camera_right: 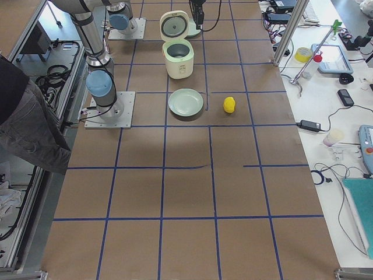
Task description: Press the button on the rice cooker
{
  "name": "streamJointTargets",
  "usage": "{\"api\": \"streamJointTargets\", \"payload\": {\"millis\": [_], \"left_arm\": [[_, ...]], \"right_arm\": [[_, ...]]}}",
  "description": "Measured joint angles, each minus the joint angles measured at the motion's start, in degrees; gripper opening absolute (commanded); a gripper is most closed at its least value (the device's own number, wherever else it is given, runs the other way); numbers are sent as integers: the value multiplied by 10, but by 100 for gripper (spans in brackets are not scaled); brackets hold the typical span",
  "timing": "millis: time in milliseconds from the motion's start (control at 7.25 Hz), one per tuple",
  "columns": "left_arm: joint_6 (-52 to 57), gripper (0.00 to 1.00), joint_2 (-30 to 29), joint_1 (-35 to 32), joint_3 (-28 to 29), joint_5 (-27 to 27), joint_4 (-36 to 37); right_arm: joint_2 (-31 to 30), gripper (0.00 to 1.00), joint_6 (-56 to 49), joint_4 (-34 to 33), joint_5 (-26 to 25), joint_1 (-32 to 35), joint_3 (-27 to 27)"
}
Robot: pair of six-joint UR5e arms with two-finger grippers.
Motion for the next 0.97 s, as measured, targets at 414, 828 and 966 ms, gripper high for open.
{"api": "streamJointTargets", "payload": {"millis": [414, 828, 966], "left_arm": [[0, 100, 0, 0, 0, 0, 0], [0, 100, 0, 0, 0, 0, 0], [0, 100, 0, 0, 0, 0, 0]], "right_arm": [[0, 100, -4, 3, -15, -53, -1], [0, 100, -8, 4, -31, -85, -1], [0, 100, -7, 4, -34, -90, 0]]}}
